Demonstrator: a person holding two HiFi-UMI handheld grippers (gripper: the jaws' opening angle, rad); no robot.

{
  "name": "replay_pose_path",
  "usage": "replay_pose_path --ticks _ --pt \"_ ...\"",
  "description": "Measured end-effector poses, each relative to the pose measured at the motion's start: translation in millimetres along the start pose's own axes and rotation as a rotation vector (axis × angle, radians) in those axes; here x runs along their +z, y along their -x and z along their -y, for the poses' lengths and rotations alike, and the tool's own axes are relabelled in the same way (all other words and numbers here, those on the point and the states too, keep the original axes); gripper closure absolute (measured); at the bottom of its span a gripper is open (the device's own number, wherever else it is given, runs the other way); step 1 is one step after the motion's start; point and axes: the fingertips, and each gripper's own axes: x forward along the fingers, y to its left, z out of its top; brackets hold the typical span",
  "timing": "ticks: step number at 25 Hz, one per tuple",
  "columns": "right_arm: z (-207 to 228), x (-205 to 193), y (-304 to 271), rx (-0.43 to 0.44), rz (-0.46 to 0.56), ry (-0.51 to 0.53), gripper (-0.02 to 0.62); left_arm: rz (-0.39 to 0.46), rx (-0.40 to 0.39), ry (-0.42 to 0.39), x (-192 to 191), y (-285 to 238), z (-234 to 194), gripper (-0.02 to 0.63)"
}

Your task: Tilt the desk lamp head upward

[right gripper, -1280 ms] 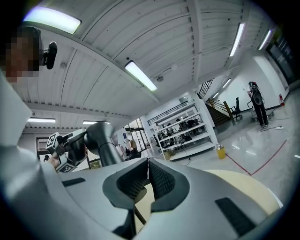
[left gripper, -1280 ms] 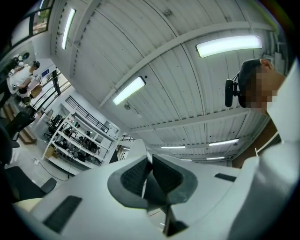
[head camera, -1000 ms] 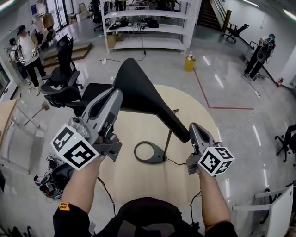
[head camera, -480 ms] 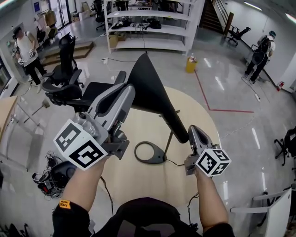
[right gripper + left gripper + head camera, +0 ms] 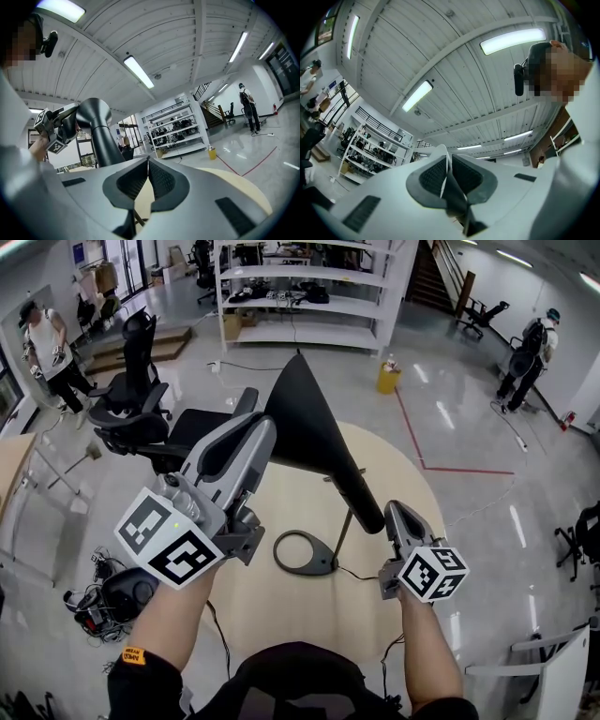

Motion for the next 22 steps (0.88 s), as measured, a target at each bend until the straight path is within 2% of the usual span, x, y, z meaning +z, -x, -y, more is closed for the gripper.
replay_pose_path --ticks 4,10,12,17,22 --pt "5.7 4.8 8.6 -0.024 0.002 0.044 0.579 0.014 0.031 -0.010 2.9 2.9 -4.6 0.532" --pt "-0.3 30.6 22.3 -0.070 0.013 0.139 0.579 -0.020 0.079 0.020 -8.8 13.2 -13.2 0.532" --pt "-17.8 22.0 30.4 -0.084 0.021 0.177 0.578 -0.065 0.095 0.025 -32.0 39.2 -13.5 0.532" --pt "-59.1 -0.3 56.4 -0.105 0.029 0.248 0.578 -0.238 0.122 0.033 -110.6 90.2 4.5 0.532" --pt "-95.9 -29.4 75.5 -0.075 -0.021 0.275 0.578 -0.400 0.186 0.093 -192.1 144.4 22.9 0.532"
